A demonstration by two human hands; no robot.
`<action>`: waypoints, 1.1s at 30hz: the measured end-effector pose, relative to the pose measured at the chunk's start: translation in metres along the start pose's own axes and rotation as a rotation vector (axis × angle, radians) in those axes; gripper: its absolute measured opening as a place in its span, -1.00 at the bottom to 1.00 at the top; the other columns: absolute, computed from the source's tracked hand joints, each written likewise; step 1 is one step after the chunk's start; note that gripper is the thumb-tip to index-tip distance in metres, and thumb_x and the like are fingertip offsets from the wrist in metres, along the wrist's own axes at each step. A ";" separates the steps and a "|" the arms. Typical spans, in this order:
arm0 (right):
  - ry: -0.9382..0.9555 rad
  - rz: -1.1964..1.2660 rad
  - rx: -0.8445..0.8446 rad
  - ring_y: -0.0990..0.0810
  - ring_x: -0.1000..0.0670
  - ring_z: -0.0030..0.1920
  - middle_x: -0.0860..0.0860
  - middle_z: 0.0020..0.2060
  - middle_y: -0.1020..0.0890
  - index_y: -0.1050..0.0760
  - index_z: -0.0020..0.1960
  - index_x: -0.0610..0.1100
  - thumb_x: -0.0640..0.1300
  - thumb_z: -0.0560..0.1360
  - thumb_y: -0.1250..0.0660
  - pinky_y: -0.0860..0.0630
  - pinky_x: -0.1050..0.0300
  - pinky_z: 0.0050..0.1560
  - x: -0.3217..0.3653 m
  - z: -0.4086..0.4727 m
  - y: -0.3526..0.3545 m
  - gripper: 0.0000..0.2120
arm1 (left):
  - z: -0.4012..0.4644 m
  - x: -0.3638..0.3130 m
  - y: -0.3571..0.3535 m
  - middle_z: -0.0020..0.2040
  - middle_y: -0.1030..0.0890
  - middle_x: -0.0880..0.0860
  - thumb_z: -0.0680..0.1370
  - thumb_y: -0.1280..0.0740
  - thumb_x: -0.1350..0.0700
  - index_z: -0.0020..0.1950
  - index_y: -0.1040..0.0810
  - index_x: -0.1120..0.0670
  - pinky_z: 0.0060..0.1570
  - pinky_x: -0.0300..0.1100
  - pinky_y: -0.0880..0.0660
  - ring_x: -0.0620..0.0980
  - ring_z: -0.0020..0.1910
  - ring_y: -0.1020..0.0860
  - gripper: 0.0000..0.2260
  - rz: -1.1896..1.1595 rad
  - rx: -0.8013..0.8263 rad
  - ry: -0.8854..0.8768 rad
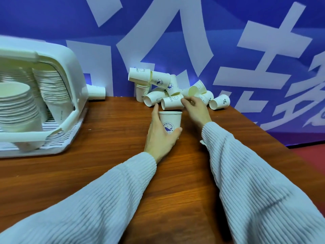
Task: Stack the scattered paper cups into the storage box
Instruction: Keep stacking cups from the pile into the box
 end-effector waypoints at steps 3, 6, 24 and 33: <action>-0.027 -0.277 0.001 -0.30 -0.14 0.53 -0.12 0.46 -0.46 -0.57 0.40 -0.06 0.12 0.62 -0.26 -0.20 -0.04 0.55 -0.009 0.031 -0.008 -0.57 | 0.002 0.004 -0.002 0.45 -0.46 -0.01 0.38 -0.53 -0.11 0.59 0.06 -0.29 0.33 0.12 -0.50 0.00 0.33 -0.51 -0.02 -0.014 0.017 -0.009; -0.071 -0.363 0.043 -0.35 -0.22 0.46 -0.15 0.31 -0.57 -0.60 0.33 -0.07 0.15 0.60 -0.22 -0.28 -0.10 0.46 -0.018 0.051 -0.015 -0.56 | 0.005 0.007 -0.004 0.46 -0.45 -0.02 0.37 -0.52 -0.13 0.59 0.07 -0.29 0.33 0.12 -0.50 0.00 0.34 -0.51 -0.02 -0.019 0.022 -0.012; 0.171 -0.040 -0.068 -0.61 0.10 0.10 0.07 0.11 -0.72 -0.68 0.25 -0.06 -0.09 0.61 -0.33 -0.49 0.13 0.25 0.067 -0.065 0.018 -0.73 | -0.012 -0.043 0.058 0.51 -0.36 0.03 0.55 -0.45 -0.05 0.62 -0.14 -0.04 0.29 -0.22 -0.28 0.02 0.44 -0.39 -0.27 0.060 -0.207 -0.100; 0.316 0.213 0.006 -0.68 0.23 -0.07 0.10 0.04 -0.74 -0.73 0.09 -0.03 -0.24 0.61 -0.29 -0.60 0.24 0.04 0.163 -0.107 -0.049 -0.74 | -0.040 -0.075 0.169 0.56 -0.33 0.11 0.56 -0.42 0.02 0.63 -0.13 0.07 0.42 -0.13 -0.25 0.08 0.50 -0.33 -0.28 0.197 -0.366 -0.157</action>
Point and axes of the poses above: each hand's wrist, its own z-axis towards the middle knuckle, its own y-axis out of the back of the hand, x = y × z, the point moved 1 cm from there along z, towards the middle knuckle
